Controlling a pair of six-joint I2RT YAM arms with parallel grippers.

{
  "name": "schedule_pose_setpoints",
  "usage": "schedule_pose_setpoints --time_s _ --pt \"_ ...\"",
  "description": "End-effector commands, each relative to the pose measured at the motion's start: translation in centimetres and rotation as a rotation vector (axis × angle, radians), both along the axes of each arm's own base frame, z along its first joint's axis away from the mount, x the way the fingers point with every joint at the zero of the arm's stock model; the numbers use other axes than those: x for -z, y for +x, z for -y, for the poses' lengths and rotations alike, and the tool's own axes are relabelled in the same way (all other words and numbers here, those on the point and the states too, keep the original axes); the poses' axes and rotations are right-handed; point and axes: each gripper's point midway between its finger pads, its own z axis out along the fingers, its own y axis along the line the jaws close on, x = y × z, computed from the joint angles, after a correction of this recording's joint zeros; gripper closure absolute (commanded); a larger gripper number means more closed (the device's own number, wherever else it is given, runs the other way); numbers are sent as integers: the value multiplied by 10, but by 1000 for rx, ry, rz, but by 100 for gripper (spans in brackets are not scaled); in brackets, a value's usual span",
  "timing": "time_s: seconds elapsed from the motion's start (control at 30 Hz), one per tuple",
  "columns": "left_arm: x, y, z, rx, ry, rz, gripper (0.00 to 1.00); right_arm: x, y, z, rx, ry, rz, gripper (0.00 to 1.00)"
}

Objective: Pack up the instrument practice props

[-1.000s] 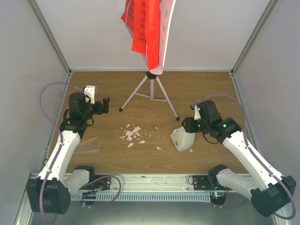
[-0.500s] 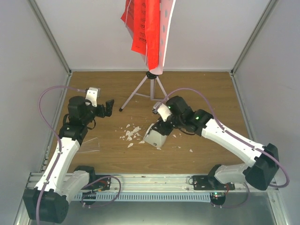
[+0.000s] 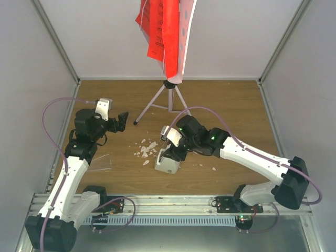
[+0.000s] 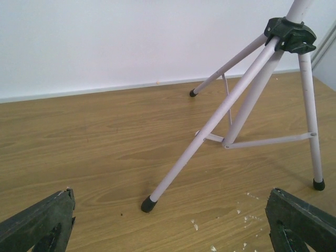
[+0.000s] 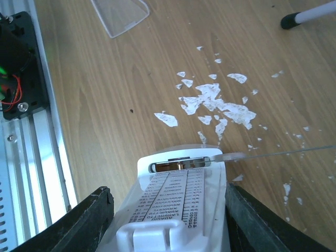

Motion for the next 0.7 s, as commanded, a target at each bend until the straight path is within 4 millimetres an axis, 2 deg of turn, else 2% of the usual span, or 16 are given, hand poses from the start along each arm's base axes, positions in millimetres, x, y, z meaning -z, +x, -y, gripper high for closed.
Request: schedule_pose_setpoints --time_s 0.0,0.2,0.33,0.47,0.57,0.63,0.67 --pt "-8 1 9 50 -4 43 1 -18 -6 -20 -77 74 26 66" --pt "-10 0 10 52 -4 52 1 -7 -7 -19 -82 37 12 65" --pt "-9 0 11 62 -9 47 1 -5 -6 -19 -77 31 13 60" --pt "-10 -1 13 72 -16 47 1 -10 -2 -15 -41 38 37 43" --pt "-10 -3 16 81 -17 50 1 -27 -2 -14 -20 82 48 14" --pt "-9 -3 19 90 -20 43 1 -42 -2 -11 2 115 66 1" --pt "-8 -2 21 100 -24 39 1 -50 -2 -9 13 136 75 1"
